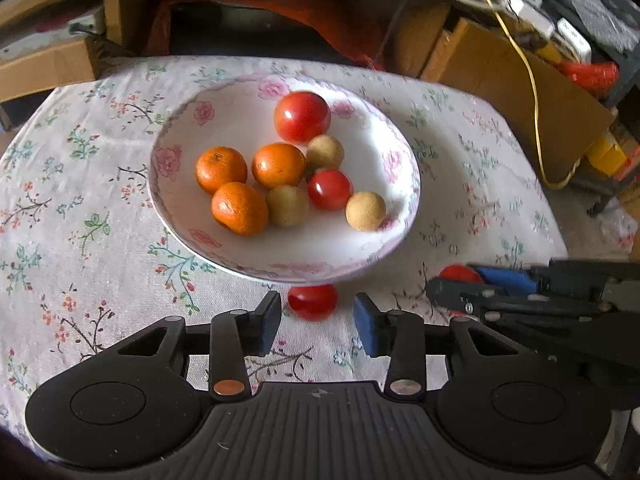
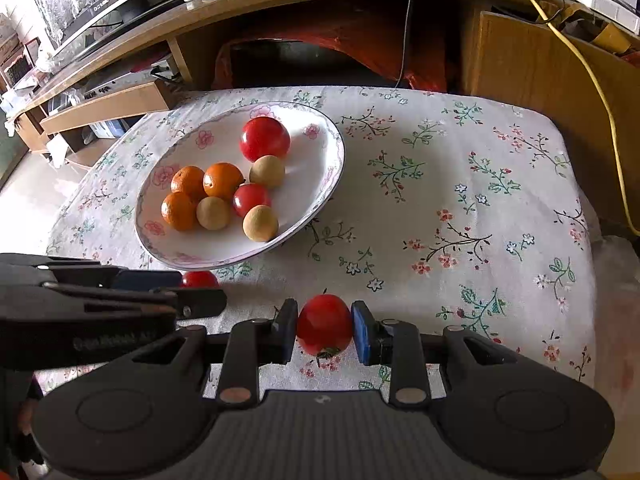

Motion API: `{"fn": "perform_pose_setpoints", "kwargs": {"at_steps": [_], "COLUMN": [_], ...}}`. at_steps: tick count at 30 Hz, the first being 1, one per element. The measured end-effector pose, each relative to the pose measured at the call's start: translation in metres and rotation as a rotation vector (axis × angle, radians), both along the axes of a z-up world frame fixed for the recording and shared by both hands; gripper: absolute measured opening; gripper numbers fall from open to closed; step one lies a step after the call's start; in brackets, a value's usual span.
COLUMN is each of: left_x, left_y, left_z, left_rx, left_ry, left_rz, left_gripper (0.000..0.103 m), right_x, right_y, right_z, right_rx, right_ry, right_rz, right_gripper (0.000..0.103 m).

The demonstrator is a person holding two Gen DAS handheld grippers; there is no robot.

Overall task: Organize fruits
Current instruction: 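Grasp a small red tomato with the right gripper while the left gripper grasps another tomato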

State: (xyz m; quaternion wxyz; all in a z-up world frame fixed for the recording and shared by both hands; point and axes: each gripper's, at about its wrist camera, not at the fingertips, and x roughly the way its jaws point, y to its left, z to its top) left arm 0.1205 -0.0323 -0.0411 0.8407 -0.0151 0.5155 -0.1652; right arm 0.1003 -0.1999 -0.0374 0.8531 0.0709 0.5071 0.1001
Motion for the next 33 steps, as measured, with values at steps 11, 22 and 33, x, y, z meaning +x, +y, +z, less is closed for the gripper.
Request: {"fn": "perform_pose_setpoints", "kwargs": {"at_steps": [11, 22, 33], "left_x": [0.004, -0.007, -0.051], "left_y": [-0.003, 0.003, 0.036], "left_z": [-0.007, 0.001, 0.006], "left_rx": [0.001, 0.058, 0.103], "left_ry": [-0.024, -0.022, 0.014], "left_rz": [0.089, 0.047, 0.009], "left_gripper": [0.050, 0.034, 0.035], "right_x": [-0.003, -0.021, -0.054], "right_y": [0.005, 0.006, 0.053], "right_z": [0.001, 0.011, 0.003], "right_rx": [0.016, -0.024, -0.086], "right_ry": [0.007, -0.006, 0.030], "right_rz": [0.022, 0.024, 0.104], "right_gripper": [0.031, 0.031, 0.031]}}
